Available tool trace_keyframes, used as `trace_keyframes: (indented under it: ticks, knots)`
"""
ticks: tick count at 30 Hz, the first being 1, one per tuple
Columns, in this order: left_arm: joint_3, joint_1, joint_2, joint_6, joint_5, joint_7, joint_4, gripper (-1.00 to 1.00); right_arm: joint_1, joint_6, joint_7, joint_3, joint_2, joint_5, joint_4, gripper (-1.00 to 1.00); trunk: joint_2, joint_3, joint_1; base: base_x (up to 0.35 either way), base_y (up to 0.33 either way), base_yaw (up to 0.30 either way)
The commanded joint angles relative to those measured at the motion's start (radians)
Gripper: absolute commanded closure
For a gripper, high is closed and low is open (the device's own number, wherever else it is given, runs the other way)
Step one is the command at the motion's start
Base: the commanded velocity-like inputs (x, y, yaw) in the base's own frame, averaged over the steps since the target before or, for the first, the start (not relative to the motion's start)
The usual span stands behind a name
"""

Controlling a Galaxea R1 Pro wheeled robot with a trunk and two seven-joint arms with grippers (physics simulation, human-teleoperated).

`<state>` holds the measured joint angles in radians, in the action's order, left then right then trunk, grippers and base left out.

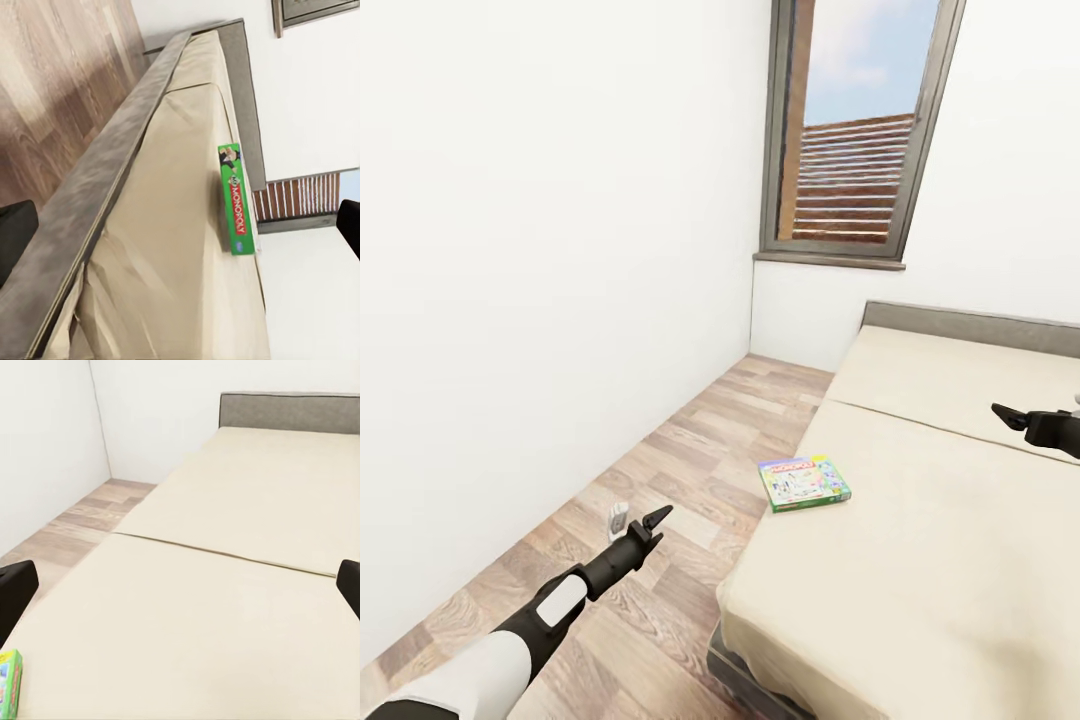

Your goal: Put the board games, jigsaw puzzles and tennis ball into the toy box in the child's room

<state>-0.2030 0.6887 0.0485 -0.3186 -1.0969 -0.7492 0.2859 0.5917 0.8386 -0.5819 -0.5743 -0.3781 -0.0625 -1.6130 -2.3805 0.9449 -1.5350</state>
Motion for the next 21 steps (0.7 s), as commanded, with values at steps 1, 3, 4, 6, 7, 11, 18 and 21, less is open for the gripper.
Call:
trace_keyframes:
  ticks: [1, 3, 4, 6, 7, 11, 18, 21]
  knots:
    - [-0.004, 0.0, 0.001, -0.009, -0.011, -0.002, -0.001, -1.0, 0.001, 0.003, -0.008, -0.002, 0.0, -0.007, -0.001, -1.0, 0.0, 0.001, 0.0, 0.0, 0.249, 0.0]
    - [-0.004, 0.0, 0.001, -0.009, -0.013, -0.002, -0.001, -1.0, 0.001, 0.002, -0.008, -0.002, 0.0, -0.007, -0.001, -1.0, 0.0, 0.002, 0.0, 0.0, 0.274, 0.0]
    - [-0.004, 0.0, 0.002, -0.009, -0.014, -0.002, -0.002, -1.0, 0.001, 0.002, -0.008, -0.002, -0.001, -0.007, -0.001, -1.0, 0.0, 0.002, 0.0, 0.0, 0.293, 0.0]
    - [-0.004, 0.0, 0.002, -0.009, -0.015, -0.002, -0.003, -1.0, 0.001, 0.001, -0.008, -0.002, -0.001, -0.007, -0.001, -1.0, 0.0, 0.003, 0.0, 0.0, 0.309, 0.0]
    - [-0.004, 0.0, 0.002, -0.009, -0.016, -0.002, -0.003, -1.0, 0.001, 0.001, -0.008, -0.002, -0.001, -0.007, -0.001, -1.0, 0.0, 0.003, 0.0, 0.0, 0.325, -0.023]
    - [-0.004, 0.0, 0.002, -0.008, -0.016, -0.003, -0.003, -1.0, 0.0, 0.001, -0.008, -0.002, -0.001, -0.007, -0.002, -1.0, 0.0, 0.003, 0.0, 0.0, 0.332, -0.124]
    - [-0.004, 0.001, 0.001, -0.008, -0.012, -0.001, -0.003, -1.0, 0.0, 0.001, -0.008, -0.002, -0.002, -0.007, -0.002, -1.0, 0.0, 0.006, 0.0, 0.0, 0.136, -0.252]
    - [-0.005, 0.002, 0.001, -0.008, -0.012, -0.001, -0.001, -1.0, 0.0, 0.0, -0.008, -0.002, -0.002, -0.007, -0.002, -1.0, 0.0, 0.007, 0.0, 0.0, 0.023, -0.279]
